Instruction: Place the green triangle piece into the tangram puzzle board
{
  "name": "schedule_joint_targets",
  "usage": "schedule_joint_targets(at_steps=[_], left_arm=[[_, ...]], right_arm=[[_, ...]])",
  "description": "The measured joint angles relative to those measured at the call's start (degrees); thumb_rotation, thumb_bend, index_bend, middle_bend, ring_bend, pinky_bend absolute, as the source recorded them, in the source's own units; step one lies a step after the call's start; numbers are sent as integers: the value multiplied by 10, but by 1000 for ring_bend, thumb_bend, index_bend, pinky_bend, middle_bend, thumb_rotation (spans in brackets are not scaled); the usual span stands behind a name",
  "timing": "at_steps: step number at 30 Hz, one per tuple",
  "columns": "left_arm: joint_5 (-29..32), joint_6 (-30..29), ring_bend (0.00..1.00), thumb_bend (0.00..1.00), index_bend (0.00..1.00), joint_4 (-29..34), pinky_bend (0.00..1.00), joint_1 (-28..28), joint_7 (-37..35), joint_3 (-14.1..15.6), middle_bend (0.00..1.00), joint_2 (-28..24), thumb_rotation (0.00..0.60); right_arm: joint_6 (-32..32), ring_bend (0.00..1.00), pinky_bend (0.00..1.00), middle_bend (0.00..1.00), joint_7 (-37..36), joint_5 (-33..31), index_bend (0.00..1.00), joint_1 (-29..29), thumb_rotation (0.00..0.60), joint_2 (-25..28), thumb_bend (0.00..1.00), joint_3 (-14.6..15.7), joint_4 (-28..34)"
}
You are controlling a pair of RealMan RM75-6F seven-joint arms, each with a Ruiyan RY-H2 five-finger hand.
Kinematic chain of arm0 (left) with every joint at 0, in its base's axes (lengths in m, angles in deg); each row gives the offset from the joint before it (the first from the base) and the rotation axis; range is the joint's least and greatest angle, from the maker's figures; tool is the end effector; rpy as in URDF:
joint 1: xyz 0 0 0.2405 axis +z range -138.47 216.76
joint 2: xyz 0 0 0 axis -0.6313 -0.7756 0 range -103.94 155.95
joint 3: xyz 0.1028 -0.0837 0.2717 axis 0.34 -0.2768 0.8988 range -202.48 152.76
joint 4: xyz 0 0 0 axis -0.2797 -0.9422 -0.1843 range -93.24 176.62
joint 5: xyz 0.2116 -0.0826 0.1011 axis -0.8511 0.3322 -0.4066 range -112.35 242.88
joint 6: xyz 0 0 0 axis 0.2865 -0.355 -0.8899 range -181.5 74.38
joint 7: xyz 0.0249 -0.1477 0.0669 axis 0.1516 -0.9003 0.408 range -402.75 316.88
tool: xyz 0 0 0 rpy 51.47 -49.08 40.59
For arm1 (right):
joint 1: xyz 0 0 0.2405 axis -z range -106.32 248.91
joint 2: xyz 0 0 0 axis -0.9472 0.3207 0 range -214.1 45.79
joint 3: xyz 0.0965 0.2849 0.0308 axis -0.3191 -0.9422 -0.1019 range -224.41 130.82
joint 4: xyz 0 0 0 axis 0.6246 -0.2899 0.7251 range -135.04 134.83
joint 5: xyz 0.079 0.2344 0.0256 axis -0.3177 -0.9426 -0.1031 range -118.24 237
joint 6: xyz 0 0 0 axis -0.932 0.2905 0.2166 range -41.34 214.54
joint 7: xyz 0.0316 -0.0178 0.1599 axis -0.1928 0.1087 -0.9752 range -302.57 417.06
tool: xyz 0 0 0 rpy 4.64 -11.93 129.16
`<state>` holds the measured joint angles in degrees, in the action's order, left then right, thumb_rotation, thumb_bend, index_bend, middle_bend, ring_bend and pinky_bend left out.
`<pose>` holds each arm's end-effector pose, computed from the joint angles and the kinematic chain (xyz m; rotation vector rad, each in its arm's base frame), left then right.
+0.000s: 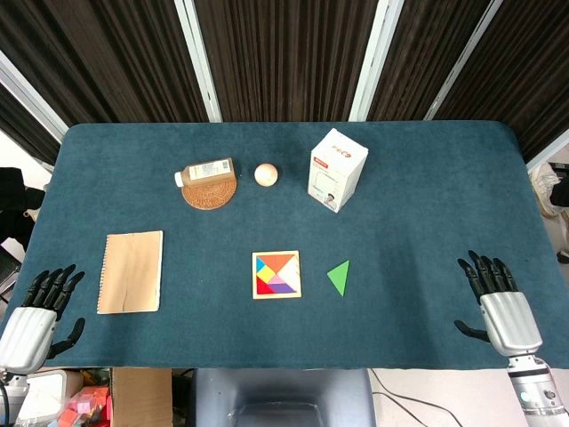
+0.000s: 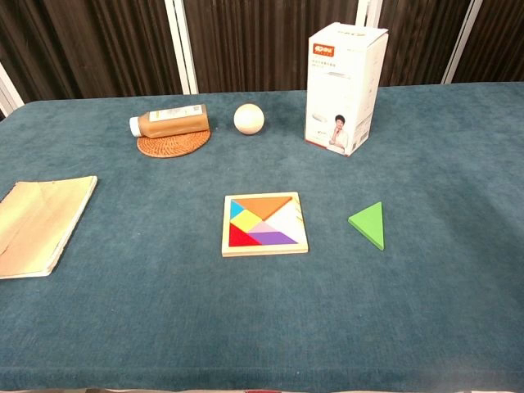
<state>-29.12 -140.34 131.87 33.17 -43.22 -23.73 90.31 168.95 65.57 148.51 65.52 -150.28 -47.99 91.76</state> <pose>-0.3551 0.1962 0.1307 -1.5527 -0.8382 -0.9465 -0.3599 -0.2053 0.1162 1.5260 -0.8286 0.8118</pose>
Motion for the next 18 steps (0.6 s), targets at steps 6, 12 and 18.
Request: schedule_joint_targets(at_steps=[6,12,18], left_arm=[[8,13,0,463,0,1,27,-4,-2,0,0,-1,600],[12,20,0,465,0,-4,27,-12,-13,-5,0,1,600],[30,24,0,465,0,-9,27,-13,-10,-12,0,4,600]], right_arm=[[-24,0,0,0,0,2,0,-16,600,-7,155,0,-9],[-92,0,0,0,6,11,13,-72,600,-28,155,-11,-32],[-218,0,0,0,76,1,167,-167,600,-58,155,-36,-50]])
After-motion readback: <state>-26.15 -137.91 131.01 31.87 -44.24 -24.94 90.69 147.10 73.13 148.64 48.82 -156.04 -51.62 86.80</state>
